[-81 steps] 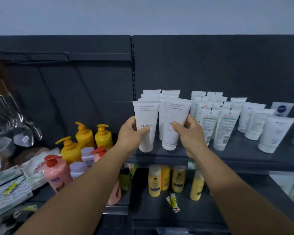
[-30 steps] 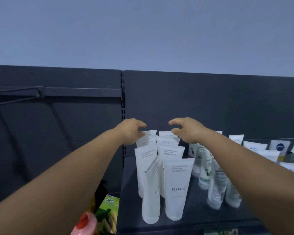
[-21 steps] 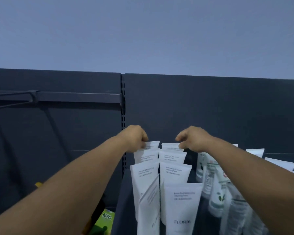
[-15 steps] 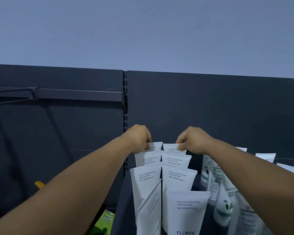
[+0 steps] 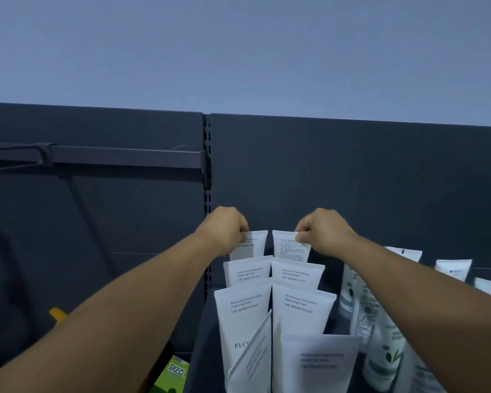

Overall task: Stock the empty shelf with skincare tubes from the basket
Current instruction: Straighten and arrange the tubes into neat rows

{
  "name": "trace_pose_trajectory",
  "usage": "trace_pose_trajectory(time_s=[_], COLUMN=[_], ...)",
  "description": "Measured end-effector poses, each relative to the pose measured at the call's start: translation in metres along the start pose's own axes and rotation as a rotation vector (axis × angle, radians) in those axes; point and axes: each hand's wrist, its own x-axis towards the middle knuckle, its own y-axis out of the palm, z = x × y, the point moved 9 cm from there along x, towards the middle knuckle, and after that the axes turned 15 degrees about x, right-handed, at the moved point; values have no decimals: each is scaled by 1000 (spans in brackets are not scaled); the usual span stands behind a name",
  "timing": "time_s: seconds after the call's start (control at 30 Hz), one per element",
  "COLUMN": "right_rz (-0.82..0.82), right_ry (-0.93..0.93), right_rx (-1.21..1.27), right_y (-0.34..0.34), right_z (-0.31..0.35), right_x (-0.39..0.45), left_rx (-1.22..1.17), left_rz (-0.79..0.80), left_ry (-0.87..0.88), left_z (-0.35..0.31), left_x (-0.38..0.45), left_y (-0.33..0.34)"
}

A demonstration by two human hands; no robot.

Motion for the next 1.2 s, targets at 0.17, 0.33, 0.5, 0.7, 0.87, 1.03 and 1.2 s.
trace_pose_trajectory(time_s=[0.17,0.33,0.5,0.7,0.87,1.03,1.2], right_rz=[-16,140,145,23,75,34,-5], right_ry=[-15,11,-64,-90,-41,-86,-68], right_rx=[-10,91,-163,-135,26,1,62], right_y=[5,12,11,8,13,10,12], right_z=[-1,7,8,4,2,4,0], right_x=[1,2,6,6,5,3,5], left_rx=[-17,-35,-52,-103,-103,-89,-77], left_rz=[-2,2,-18,-40,-57,-57,-46], left_ry=[30,18,37,21,-1,-24,-39], left_z=[-3,-2,-2,0,2,1,1], left_x=[3,5,3,4,3,4,4], left_y=[4,5,4,6,5,5,6])
